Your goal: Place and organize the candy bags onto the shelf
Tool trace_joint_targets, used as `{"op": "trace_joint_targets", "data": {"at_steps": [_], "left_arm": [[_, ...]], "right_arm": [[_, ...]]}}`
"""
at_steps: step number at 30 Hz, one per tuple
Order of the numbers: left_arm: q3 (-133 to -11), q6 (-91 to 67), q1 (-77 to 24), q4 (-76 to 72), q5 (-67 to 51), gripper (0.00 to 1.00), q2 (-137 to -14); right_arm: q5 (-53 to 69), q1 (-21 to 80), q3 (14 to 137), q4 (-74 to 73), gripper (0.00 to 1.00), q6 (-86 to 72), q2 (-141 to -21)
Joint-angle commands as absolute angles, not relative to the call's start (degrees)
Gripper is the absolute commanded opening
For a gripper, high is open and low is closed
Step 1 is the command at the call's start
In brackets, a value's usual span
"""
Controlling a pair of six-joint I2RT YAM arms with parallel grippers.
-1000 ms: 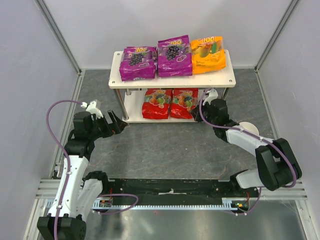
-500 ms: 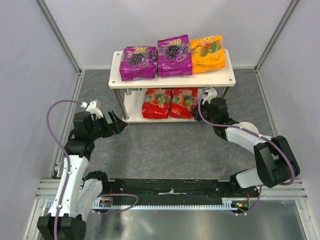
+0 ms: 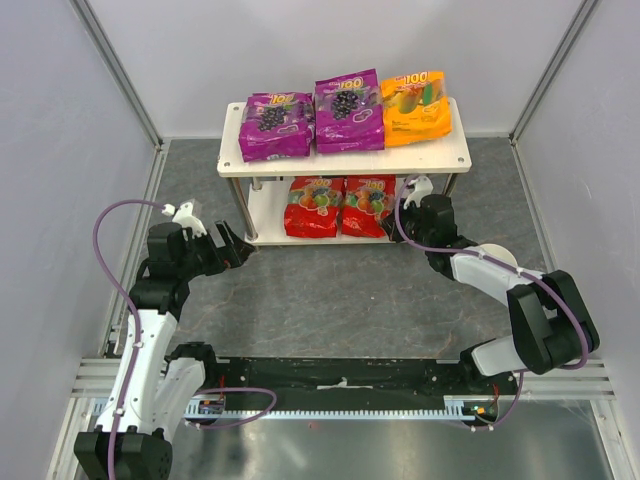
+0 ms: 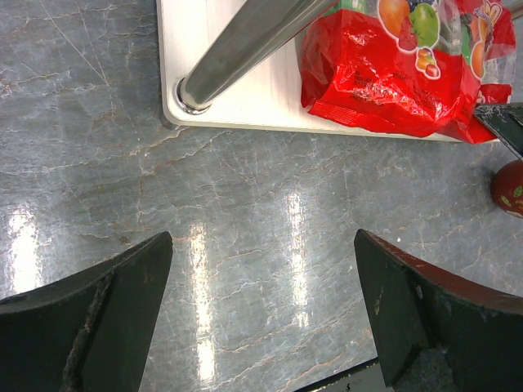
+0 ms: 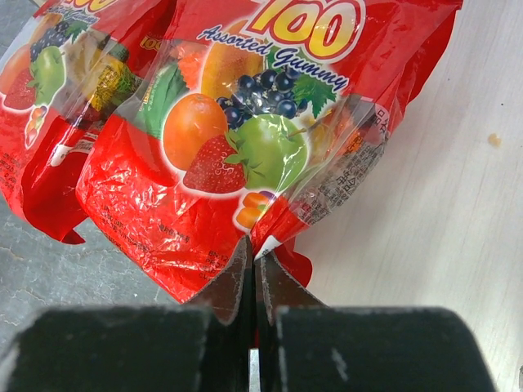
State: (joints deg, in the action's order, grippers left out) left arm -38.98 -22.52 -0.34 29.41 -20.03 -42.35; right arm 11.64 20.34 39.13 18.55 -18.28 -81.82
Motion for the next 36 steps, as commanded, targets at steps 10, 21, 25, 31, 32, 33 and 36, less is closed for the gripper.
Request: {"op": "trace_joint_targets", "data": {"at_steps": [10,21,25,31,32,33,36], "left_arm": [[-39.2,-23.8,-0.1,27.0,-21.5,0.99,-42.3],[-39.1,-23.8,-0.1,27.1,-21.1,0.99,-42.0],[-39.1,-23.8,-0.1,27.0,-21.1,0.99,-42.0],[-39.2,-23.7,-0.1,27.0,-21.4,0.99,-42.1],[-39.2,-23.8,-0.1,27.0,-21.4,0.99,-42.1],[-39.2,-23.7,-0.1,27.1,-21.4,0.99,-42.1],[-39.2,-23.8,-0.1,27.0,-21.4,0.99,-42.1]], "right_arm": [[10.8,19.6,41.3,13.9,0.00,-14.7,-83.1],[7.6,19.7,40.6,13.8,0.08,-15.5,-81.8],[7.5,19.6,41.2,13.2,0.15,-15.6,-82.4],[6.2,19.6,41.4,13.1,0.45,-16.5,-81.7],[6.2,19.5,41.3,13.1,0.47,-16.5,-81.5],[6.0,19.5,41.3,13.0,0.49,-16.6,-81.4],[5.6,19.6,41.0,12.9,0.55,-16.9,-80.8]]}}
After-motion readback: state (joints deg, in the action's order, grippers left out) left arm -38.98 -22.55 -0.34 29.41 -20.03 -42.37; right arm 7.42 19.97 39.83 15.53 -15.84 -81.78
